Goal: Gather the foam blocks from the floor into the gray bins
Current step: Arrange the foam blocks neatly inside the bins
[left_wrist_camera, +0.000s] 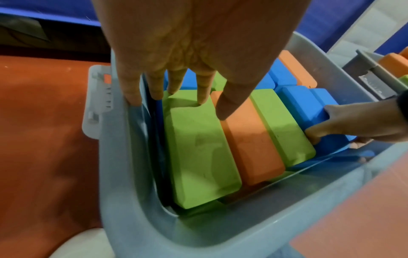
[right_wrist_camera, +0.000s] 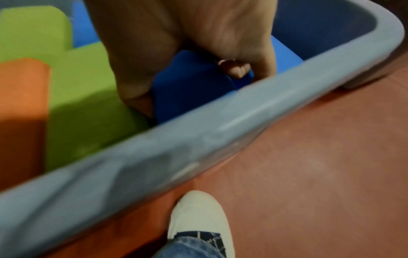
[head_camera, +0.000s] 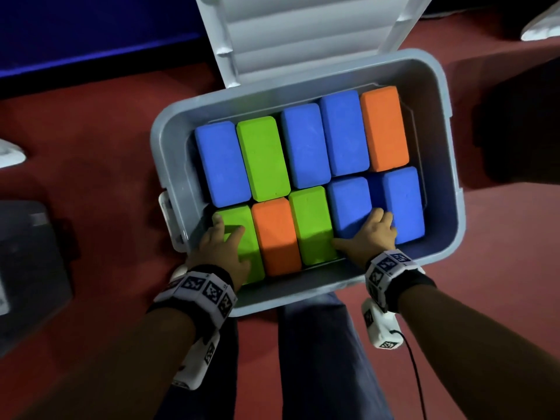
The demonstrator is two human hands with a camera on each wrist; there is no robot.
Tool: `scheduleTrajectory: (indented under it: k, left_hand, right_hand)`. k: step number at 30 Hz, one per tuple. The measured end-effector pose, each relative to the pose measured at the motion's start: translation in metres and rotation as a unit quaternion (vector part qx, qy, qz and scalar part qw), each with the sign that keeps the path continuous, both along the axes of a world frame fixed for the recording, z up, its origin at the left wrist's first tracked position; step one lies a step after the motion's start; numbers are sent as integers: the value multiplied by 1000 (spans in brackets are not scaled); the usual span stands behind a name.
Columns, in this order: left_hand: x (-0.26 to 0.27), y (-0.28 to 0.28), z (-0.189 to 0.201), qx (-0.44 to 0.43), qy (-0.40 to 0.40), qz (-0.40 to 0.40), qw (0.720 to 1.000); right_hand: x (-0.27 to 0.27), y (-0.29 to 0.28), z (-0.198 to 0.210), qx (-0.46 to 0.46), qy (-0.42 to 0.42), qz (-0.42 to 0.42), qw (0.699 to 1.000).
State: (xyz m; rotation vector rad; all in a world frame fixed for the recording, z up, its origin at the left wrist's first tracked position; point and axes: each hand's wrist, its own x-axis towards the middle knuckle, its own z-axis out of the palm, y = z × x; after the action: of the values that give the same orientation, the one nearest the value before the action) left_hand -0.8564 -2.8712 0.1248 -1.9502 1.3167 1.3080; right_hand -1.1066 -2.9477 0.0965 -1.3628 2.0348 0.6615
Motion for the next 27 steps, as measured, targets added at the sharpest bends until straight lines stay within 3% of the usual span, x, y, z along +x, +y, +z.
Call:
scheduleTrajectory:
  k: [3,6,8,9,12,13,17,21,27]
  left_hand:
    - [-3,2,-3,3,25,42,999]
    - [-2,6,-4,-31,14,175,984]
    - [-3,11,-4,-10,34,247,968]
    - [-6,12,-3,3,62,272,960]
    - [-12,15,-2,11,98,282,954]
    - [-13,15,-2,12,99,280,955]
    - [-14,11,-6,42,102,272,956]
    - [-17,6,-17,61,88,267,958]
    - [-28,-7,-17,68,40,289,954]
  right_hand:
    - [1,-1,-7,25,3,0,1000]
    - [1,-9,-13,73,-7,-49,996]
    - [-1,-12,-9,79,-29,-52,995]
    - [-3,-13,-2,47,-49,-44,997]
    - [-18,-20,17,-173,-44,-19,984]
    - [-27,-25,21,-192,-31,-28,981]
    - [-42,-25,21,-66,-81,-124,987]
    - [-31,-5,18,-4,-65,-35,997]
    - [-47,-32,26,76,-18,48,996]
